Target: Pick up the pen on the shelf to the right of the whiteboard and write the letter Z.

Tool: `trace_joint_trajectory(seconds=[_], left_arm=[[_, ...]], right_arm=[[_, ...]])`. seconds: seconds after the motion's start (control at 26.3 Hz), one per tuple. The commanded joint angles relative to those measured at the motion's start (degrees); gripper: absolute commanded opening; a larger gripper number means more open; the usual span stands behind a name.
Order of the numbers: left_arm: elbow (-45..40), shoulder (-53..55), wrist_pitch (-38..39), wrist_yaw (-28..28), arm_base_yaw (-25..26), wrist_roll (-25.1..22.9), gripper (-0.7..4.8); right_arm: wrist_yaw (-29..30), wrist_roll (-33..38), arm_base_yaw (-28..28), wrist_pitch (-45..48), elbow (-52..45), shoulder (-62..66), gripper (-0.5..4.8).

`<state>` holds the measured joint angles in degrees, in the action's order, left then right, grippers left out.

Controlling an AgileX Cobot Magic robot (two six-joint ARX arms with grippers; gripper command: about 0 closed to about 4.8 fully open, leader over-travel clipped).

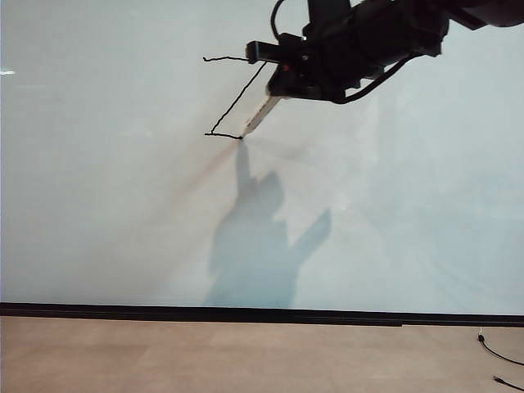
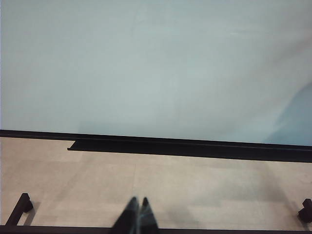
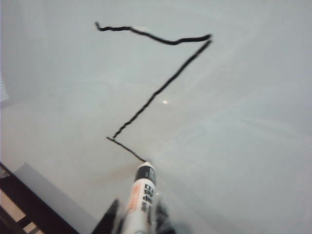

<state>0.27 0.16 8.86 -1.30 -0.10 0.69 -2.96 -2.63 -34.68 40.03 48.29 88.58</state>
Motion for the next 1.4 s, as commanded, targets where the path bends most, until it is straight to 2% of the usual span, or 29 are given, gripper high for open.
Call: trace_joint_trajectory(seconds=[0.04,0.61,0.8,1.02,1.29,1.4], left_arm=[[0.11,0.02,-0.28,0.02,-0.02,-0.24,-0.05],[0.11,0.02,-0.33,-0.02,-0.02,-0.24,-0.05],[0.11,0.02,-0.31,0.0,-0.02,-0.24,-0.05],[0.11,0.02,-0.31,0.02,-0.02,-0.24,-0.05],[0.11,0.02,-0.33,0.0,0.0,-0.24,-0.04],[0.11,0.02,-0.33,-0.02,-0.02,-0.24,-0.05]], right_arm=[[-4.44,-0.61,1.44,2.21,-0.72,-1.84,-0.09],[-4.61,-0.85,3.5,2.19,-5.66,-7.13,-0.09],[0.09,-0.76,2.25,1.44,-5.92,-8.81,-0.09],[-2.25,-3.28,-2.51,-7.02,-9.66,-19.3,-0.09],[-7.58,-3.82,-2.1,-15.06,-19.89,-37.27,-0.08],[-7.85,-3.87,-0.42,-17.35,-24.04,-43.43,-0.08]])
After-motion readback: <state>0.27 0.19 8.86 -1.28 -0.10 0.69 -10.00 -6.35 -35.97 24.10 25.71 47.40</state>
